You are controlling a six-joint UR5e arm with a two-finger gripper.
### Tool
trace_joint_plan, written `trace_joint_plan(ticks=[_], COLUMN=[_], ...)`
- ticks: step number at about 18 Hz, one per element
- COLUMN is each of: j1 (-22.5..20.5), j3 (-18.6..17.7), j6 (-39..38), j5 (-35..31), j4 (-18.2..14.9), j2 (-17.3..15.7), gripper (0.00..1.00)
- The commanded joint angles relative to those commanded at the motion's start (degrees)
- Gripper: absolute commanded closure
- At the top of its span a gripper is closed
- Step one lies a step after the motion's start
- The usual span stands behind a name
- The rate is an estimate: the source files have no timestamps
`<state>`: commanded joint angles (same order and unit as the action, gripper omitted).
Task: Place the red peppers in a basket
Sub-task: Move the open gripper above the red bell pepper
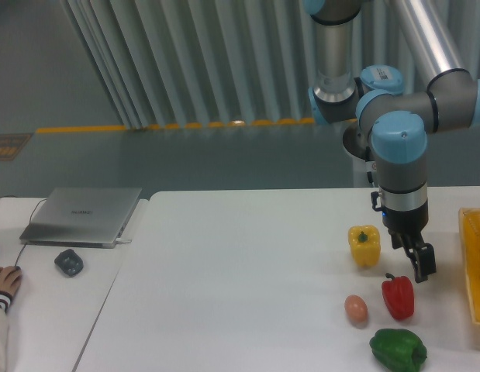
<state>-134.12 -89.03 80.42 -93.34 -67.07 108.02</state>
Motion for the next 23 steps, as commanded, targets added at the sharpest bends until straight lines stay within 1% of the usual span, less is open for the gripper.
trace_joint_plan(ticks=[3,7,10,12,14,16,17,18,19,20,22,23], j1=[-0.09,0.09,-0.17,0.0,0.18,0.26,0.26,0.09,-0.17,-0.17,-0.17,-0.17], j3=[-1.67,-2.2,-3.08,-3.08,-2.99,-2.47,-2.38,-2.03,-1.94,-1.85,-1.59,-1.5], j6=[-1.49,-3.25,-3.34,-3.86,-8.07,-10.1,-12.02,-15.78,-22.26,-26.85,-32.05,-35.91], j5=[0.0,0.17,3.15,3.25,3.16,2.64,2.11,1.94,2.19,2.2,2.29,2.29], j4=[1.5,1.5,1.67,1.68,2.03,2.03,2.03,2.03,2.03,2.11,2.29,2.73], j2=[-0.35,-0.44,-0.44,-0.53,-0.61,-0.35,-0.18,-0.17,-0.17,0.09,0.88,1.31], gripper=[0.0,0.0,0.0,0.0,0.0,0.0,0.0,0.0,0.0,0.0,0.0,0.0])
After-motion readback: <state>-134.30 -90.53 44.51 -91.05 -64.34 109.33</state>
